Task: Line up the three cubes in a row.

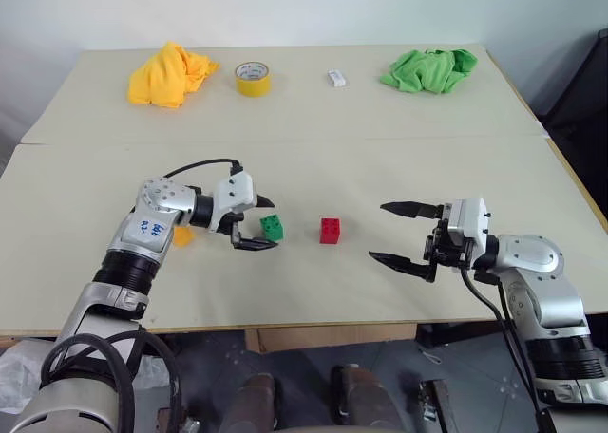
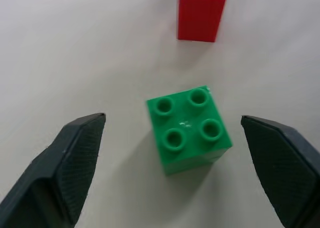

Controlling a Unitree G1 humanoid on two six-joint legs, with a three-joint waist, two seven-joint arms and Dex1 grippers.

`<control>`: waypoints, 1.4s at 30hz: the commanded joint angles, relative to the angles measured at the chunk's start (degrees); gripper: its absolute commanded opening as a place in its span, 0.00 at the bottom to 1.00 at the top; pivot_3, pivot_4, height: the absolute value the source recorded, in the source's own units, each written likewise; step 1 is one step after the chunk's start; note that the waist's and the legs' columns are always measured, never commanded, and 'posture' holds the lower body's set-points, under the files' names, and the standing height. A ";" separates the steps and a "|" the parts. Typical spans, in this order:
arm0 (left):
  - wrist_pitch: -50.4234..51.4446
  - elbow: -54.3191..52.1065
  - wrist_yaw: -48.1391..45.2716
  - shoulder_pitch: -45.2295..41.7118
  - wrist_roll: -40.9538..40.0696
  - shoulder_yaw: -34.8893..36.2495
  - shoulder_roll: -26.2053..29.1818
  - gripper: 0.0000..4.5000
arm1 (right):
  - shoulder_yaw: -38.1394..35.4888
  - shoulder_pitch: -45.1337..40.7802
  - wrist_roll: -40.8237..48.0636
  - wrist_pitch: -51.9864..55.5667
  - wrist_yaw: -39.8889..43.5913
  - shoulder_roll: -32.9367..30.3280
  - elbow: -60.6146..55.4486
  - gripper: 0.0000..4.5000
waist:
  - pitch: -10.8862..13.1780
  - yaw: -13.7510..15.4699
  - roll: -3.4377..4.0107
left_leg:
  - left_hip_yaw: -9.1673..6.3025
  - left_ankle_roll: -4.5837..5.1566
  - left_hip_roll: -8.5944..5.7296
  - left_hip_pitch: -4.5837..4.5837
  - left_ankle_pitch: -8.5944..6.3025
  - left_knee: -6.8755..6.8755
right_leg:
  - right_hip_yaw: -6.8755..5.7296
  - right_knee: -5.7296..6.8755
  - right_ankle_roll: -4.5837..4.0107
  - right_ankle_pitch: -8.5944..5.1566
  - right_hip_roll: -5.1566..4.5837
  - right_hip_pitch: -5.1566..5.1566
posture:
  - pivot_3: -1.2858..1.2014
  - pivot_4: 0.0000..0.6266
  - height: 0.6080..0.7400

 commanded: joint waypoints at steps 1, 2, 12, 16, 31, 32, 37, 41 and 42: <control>1.74 -13.30 -2.76 4.35 -12.66 11.58 3.09 0.99 | -0.03 -0.67 1.49 0.09 0.87 0.37 -1.17 1.00 | 0.00 -0.38 0.00 | 0.01 -0.02 0.05 -0.06 -0.01 -0.01 | 0.02 0.01 0.00 0.00 0.01 -0.06 | 0.52 0.24 1.00; 4.23 -17.50 -1.17 7.27 -15.00 15.03 4.38 0.99 | 0.42 -1.08 1.61 0.34 1.21 0.67 -0.93 1.00 | 0.00 -0.69 0.00 | -0.04 -0.04 0.07 -0.13 -0.01 0.00 | -0.01 0.00 0.00 0.00 0.01 -0.12 | 0.52 0.24 1.00; 10.41 -32.15 21.32 42.36 -19.57 47.04 1.35 0.99 | 3.51 -6.01 1.62 0.51 2.60 5.01 1.56 1.00 | 0.00 -1.43 0.00 | -0.08 -0.02 0.09 -0.10 -0.06 -0.06 | 0.00 -0.05 0.00 0.00 0.00 -0.08 | 0.52 0.24 1.00; 9.52 -34.10 24.75 57.23 -21.43 55.66 -5.16 0.99 | 4.41 -7.55 1.38 -0.25 3.26 6.18 2.05 1.00 | -0.02 -1.25 -0.11 | -0.12 0.05 0.08 -0.13 -0.12 -0.05 | -0.05 -0.22 -0.01 0.00 -0.08 -0.01 | 0.52 0.24 1.00; 6.13 -26.20 21.38 52.84 -15.91 38.89 -2.43 0.99 | 6.26 -6.60 0.67 -0.55 5.13 6.35 0.60 1.00 | -0.04 0.64 -0.13 | -0.42 0.39 0.06 0.69 -0.39 -0.43 | -0.44 -1.04 -0.12 0.09 -0.23 1.02 | 0.52 0.24 1.00; 5.80 -23.55 20.74 50.24 -15.32 37.61 -1.02 0.99 | 6.47 -6.56 0.60 -0.50 5.27 6.30 0.44 1.00 | -0.04 0.38 -0.13 | -0.42 0.36 0.05 0.68 -0.38 -0.44 | -0.44 -0.99 -0.12 0.09 -0.22 0.99 | 0.52 0.24 1.00; 3.84 -13.13 17.66 41.63 -12.37 31.43 3.04 0.99 | 6.22 -6.67 0.55 -0.31 4.54 6.18 -0.29 1.00 | -0.06 -1.70 -0.09 | -0.20 0.00 0.06 0.69 -0.19 -0.85 | -0.29 -0.87 -0.12 0.09 -0.13 0.76 | 0.52 0.24 1.00; 1.23 -6.60 14.47 34.90 -10.96 27.25 4.19 0.99 | 5.50 -5.94 0.27 -0.20 2.70 5.91 -1.47 1.00 | -0.05 -1.38 -0.09 | -0.10 -0.03 0.11 0.56 -0.18 -0.92 | -0.37 -0.82 -0.12 0.09 -0.07 0.52 | 0.52 0.24 1.00; 1.43 -6.11 13.31 33.64 -11.36 26.53 4.33 0.91 | 5.42 -5.53 0.24 -0.13 2.33 5.76 -1.92 1.00 | -0.05 -1.33 -0.09 | -0.09 -0.03 0.10 0.55 -0.18 -0.90 | -0.37 -0.83 -0.12 0.09 -0.08 0.52 | 0.52 0.24 1.00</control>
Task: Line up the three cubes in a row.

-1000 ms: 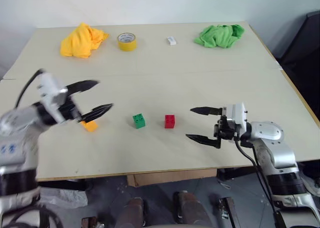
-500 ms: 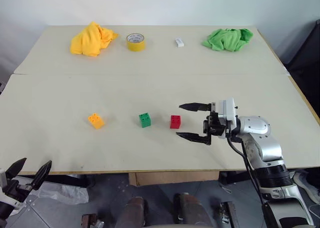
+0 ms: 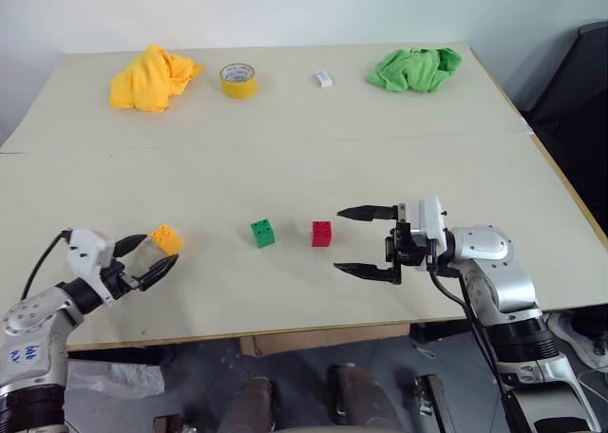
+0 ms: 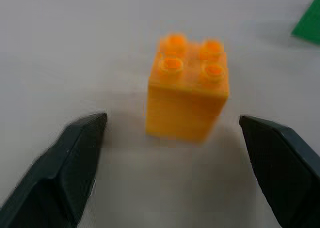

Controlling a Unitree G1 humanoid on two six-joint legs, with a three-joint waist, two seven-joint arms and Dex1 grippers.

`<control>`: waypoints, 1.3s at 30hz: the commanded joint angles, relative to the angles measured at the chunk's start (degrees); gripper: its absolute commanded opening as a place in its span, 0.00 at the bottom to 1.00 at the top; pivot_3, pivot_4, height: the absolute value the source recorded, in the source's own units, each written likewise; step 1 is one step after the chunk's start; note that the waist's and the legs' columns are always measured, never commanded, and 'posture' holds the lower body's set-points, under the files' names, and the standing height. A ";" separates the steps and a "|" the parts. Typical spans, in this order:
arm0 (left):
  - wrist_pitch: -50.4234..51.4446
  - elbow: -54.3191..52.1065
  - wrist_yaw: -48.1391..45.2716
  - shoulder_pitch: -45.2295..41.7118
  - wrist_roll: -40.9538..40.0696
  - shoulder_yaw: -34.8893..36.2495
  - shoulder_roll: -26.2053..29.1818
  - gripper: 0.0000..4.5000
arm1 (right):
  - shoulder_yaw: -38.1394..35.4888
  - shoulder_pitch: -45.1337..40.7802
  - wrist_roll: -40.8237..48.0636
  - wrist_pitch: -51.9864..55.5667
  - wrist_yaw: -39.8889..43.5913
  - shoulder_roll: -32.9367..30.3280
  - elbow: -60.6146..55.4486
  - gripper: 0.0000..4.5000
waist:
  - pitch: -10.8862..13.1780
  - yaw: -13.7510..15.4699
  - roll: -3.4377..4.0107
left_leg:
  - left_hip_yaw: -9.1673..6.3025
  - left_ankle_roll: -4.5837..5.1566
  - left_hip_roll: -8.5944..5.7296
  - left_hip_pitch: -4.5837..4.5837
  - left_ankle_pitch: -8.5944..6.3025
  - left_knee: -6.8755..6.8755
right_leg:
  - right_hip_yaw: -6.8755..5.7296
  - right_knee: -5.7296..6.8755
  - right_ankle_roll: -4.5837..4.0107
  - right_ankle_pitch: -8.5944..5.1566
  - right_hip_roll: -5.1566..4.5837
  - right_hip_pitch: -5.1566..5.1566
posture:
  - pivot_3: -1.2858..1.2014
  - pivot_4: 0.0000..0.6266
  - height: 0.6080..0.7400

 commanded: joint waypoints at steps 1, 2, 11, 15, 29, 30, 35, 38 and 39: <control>-1.71 2.85 -3.25 -3.20 -0.01 -1.94 0.73 0.86 | -1.22 1.02 0.36 -0.07 -1.40 -0.63 -3.50 1.00 | 0.00 0.17 0.00 | 0.00 0.00 0.00 -0.03 0.00 0.03 | 0.00 -0.01 0.00 0.00 0.00 0.00 | 0.52 0.24 1.00; -2.44 3.38 -3.46 -3.75 0.24 -2.18 0.79 0.79 | -1.24 1.29 0.35 0.02 -1.64 -0.74 -3.73 1.00 | 0.00 0.26 -0.01 | 0.00 0.02 -0.02 -0.04 0.00 0.05 | 0.00 0.00 0.00 0.00 -0.04 0.01 | 0.52 0.24 1.00; -6.85 7.27 -6.79 -10.32 0.20 -4.45 1.09 0.34 | -1.19 4.01 0.14 0.49 -3.85 -1.35 -6.38 1.00 | 0.00 0.16 -0.02 | -0.01 0.06 -0.02 -0.05 -0.03 0.07 | 0.00 -0.01 0.00 0.00 -0.04 0.02 | 0.52 0.24 1.00; -12.21 8.71 -19.31 -14.98 2.57 -11.17 4.28 0.34 | -1.83 4.69 0.23 0.77 -4.56 -2.25 -6.94 1.00 | 0.00 0.15 -0.02 | 0.01 0.06 -0.03 -0.06 -0.03 0.10 | 0.01 -0.01 0.00 0.00 -0.04 0.02 | 0.52 0.24 1.00; -30.87 45.09 -30.23 -39.02 14.88 -22.29 0.89 0.34 | -3.89 9.23 0.04 1.62 -9.55 -3.82 -12.38 1.00 | 0.00 0.36 -0.02 | 0.06 0.11 -0.08 -0.10 -0.03 0.22 | -0.10 0.10 0.01 0.00 0.00 0.00 | 0.52 0.24 1.00; -31.65 46.19 -30.31 -39.78 15.30 -22.38 0.36 0.34 | -4.06 9.61 0.06 1.78 -9.85 -4.00 -12.79 1.00 | 0.00 0.41 -0.02 | 0.06 0.12 -0.08 -0.10 -0.03 0.26 | -0.09 0.11 0.02 0.01 0.00 0.00 | 0.52 0.24 1.00; -32.52 49.22 -32.17 -41.96 16.46 -22.67 -1.77 0.34 | -4.45 10.76 0.36 2.60 -11.17 -4.65 -14.57 1.00 | 0.00 1.59 -0.02 | 0.04 0.21 -0.08 -0.11 -0.08 0.59 | -0.09 0.19 0.04 0.02 0.00 0.09 | 0.52 0.24 1.00; -30.92 49.96 -32.97 -42.85 17.03 -22.80 -2.62 0.42 | -4.72 11.04 0.51 2.79 -11.33 -5.09 -14.93 1.00 | 0.00 1.75 -0.02 | 0.02 0.36 -0.09 -0.14 -0.17 0.80 | -0.11 0.19 0.07 0.04 -0.03 0.16 | 0.52 0.24 1.00; -29.88 50.13 -33.49 -43.05 17.24 -22.91 -2.68 0.50 | -4.77 11.10 0.60 2.86 -11.36 -5.22 -15.02 1.00 | 0.00 1.73 -0.02 | 0.00 0.39 -0.09 -0.14 -0.19 0.83 | -0.12 0.18 0.10 0.05 -0.03 0.22 | 0.52 0.24 1.00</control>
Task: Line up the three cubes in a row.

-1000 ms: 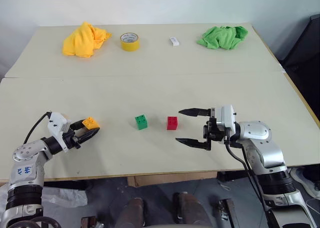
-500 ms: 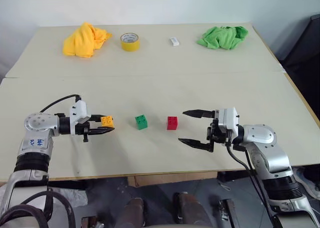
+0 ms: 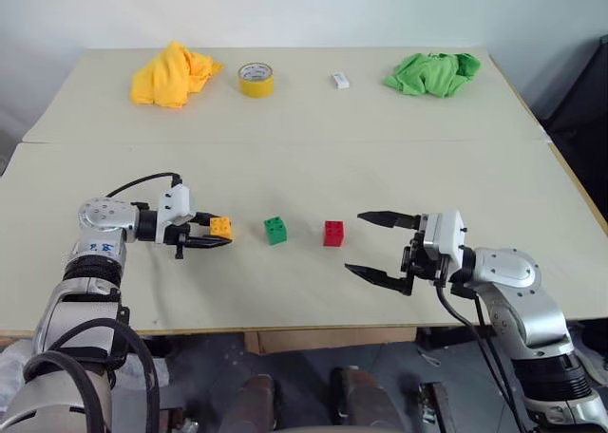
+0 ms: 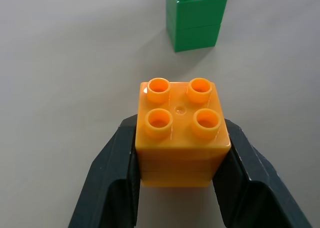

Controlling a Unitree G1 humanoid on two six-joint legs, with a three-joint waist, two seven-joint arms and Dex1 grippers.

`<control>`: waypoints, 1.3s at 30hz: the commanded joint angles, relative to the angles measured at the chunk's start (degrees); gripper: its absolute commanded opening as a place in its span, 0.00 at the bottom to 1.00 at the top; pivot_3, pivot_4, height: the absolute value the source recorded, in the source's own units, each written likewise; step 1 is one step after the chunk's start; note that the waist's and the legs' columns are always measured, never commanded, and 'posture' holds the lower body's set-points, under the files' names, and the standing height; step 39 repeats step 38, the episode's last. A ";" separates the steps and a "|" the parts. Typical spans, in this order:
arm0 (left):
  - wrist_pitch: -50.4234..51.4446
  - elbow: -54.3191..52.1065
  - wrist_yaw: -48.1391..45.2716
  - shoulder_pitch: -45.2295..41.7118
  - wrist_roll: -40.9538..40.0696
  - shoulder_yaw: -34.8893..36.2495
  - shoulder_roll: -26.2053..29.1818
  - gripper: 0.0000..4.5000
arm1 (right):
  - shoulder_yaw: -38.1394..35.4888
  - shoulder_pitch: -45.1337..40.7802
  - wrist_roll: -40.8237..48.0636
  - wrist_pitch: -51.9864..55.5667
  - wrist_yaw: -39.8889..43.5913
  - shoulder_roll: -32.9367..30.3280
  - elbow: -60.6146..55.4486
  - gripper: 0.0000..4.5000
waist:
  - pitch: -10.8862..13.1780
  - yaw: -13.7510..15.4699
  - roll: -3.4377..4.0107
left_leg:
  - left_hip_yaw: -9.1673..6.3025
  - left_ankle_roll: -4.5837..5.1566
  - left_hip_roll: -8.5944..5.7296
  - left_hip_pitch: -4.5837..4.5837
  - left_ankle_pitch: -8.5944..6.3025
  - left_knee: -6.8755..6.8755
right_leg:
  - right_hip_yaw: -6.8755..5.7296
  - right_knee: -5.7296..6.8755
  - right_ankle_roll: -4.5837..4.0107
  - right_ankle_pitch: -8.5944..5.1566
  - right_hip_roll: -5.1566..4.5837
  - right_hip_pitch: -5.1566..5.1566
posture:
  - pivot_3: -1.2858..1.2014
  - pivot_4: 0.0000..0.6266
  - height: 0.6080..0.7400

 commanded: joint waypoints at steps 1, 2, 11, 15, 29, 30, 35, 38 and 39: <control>2.79 0.98 -2.01 -0.45 1.89 -1.52 -0.42 0.56 | -1.76 0.25 1.08 0.22 -0.42 -0.87 -2.23 1.00 | 0.00 -0.08 0.00 | 0.00 0.03 -0.01 0.00 -0.02 0.02 | 0.01 -0.02 0.04 0.02 -0.01 0.02 | 0.52 0.24 1.00; 1.89 0.95 -1.43 -0.30 2.18 -1.50 -0.32 0.62 | -1.77 0.27 1.11 0.21 -0.38 -0.95 -2.21 1.00 | 0.00 -0.10 -0.01 | 0.02 0.05 -0.03 -0.01 -0.03 0.02 | 0.03 -0.04 0.06 0.03 -0.01 0.02 | 0.52 0.24 1.00; 0.06 -2.80 0.38 3.38 -1.78 3.62 3.03 1.00 | -0.83 -0.78 1.12 -0.20 1.31 -0.79 -0.51 1.00 | 0.00 -0.43 0.00 | 0.01 0.03 0.03 -0.01 -0.03 0.02 | 0.04 -0.04 0.06 0.04 0.02 -0.01 | 0.52 0.24 1.00; 4.91 -12.17 0.08 8.75 -7.51 8.34 4.98 1.00 | -1.11 -1.06 1.71 -0.10 2.81 -1.27 -0.21 1.00 | 0.01 -0.44 0.01 | 0.01 0.03 0.05 -0.04 -0.03 0.02 | 0.04 -0.05 0.07 0.04 0.02 -0.03 | 0.52 0.24 1.00; 16.54 -41.84 12.02 32.44 -15.86 23.54 16.01 1.00 | -7.30 -8.42 6.06 -5.81 18.31 -6.97 16.39 1.00 | 0.06 -0.17 0.05 | 0.00 0.38 0.07 0.04 -0.34 0.00 | 0.14 -0.30 0.05 0.03 -0.09 0.08 | 0.52 0.24 1.00; 16.48 -42.07 12.00 32.84 -15.94 23.77 16.30 1.00 | -7.51 -9.35 5.88 -5.97 18.62 -6.97 17.97 1.00 | 0.06 -0.29 0.06 | 0.00 0.38 0.07 0.05 -0.34 0.00 | 0.13 -0.30 0.05 0.03 -0.10 0.08 | 0.52 0.24 1.00; 16.46 -42.37 11.67 35.00 -15.99 23.75 16.76 1.00 | -6.92 -12.09 3.05 -9.62 21.37 -7.12 24.60 1.00 | 0.07 -0.50 0.08 | 0.03 0.11 0.08 0.08 -0.21 -0.11 | 0.13 -0.23 0.04 0.03 -0.08 0.06 | 0.52 0.24 1.00; 17.80 -44.62 11.38 37.43 -16.10 22.96 16.62 1.00 | -6.51 -12.40 1.96 -10.89 21.36 -6.51 26.51 1.00 | 0.08 -0.70 0.09 | 0.06 0.08 0.08 0.07 -0.20 -0.13 | 0.14 -0.23 0.04 0.03 -0.06 0.05 | 0.52 0.24 1.00; 17.80 -44.62 11.38 37.43 -16.10 22.96 16.62 1.00 | -6.51 -12.40 1.96 -10.89 21.36 -6.51 26.51 1.00 | 0.08 -0.70 0.09 | 0.06 0.08 0.08 0.07 -0.20 -0.13 | 0.14 -0.23 0.04 0.03 -0.06 0.05 | 0.52 0.24 1.00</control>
